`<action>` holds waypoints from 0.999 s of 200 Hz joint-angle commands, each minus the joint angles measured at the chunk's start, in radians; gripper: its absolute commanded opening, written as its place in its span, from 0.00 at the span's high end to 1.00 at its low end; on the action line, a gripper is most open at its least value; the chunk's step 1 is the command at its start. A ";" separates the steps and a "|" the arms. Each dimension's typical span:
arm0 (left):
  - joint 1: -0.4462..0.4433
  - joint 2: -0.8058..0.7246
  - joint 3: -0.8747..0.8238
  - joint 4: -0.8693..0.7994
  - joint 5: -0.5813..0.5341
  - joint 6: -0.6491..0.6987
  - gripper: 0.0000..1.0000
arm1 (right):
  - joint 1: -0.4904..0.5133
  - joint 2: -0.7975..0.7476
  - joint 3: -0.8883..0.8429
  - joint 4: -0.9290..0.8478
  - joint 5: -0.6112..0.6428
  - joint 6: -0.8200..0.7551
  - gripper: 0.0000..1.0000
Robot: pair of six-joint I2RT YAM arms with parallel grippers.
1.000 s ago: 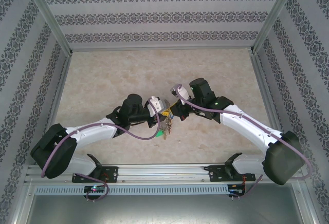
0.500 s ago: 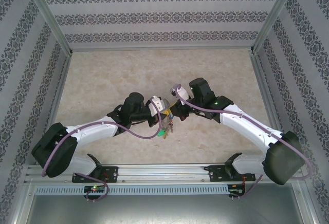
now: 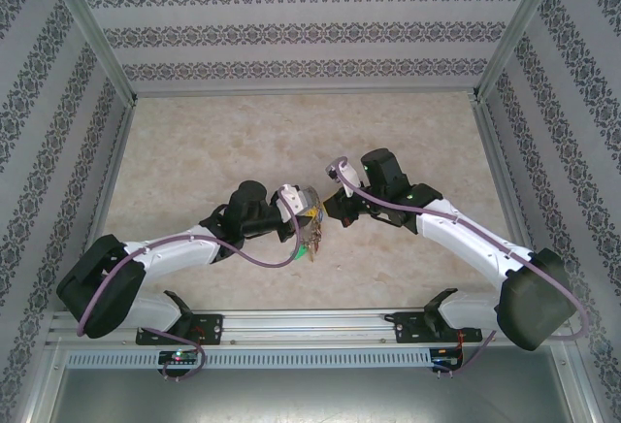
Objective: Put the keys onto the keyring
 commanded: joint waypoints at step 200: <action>-0.011 -0.051 -0.016 0.079 0.002 -0.041 1.00 | -0.006 0.095 0.054 -0.004 -0.112 0.038 0.90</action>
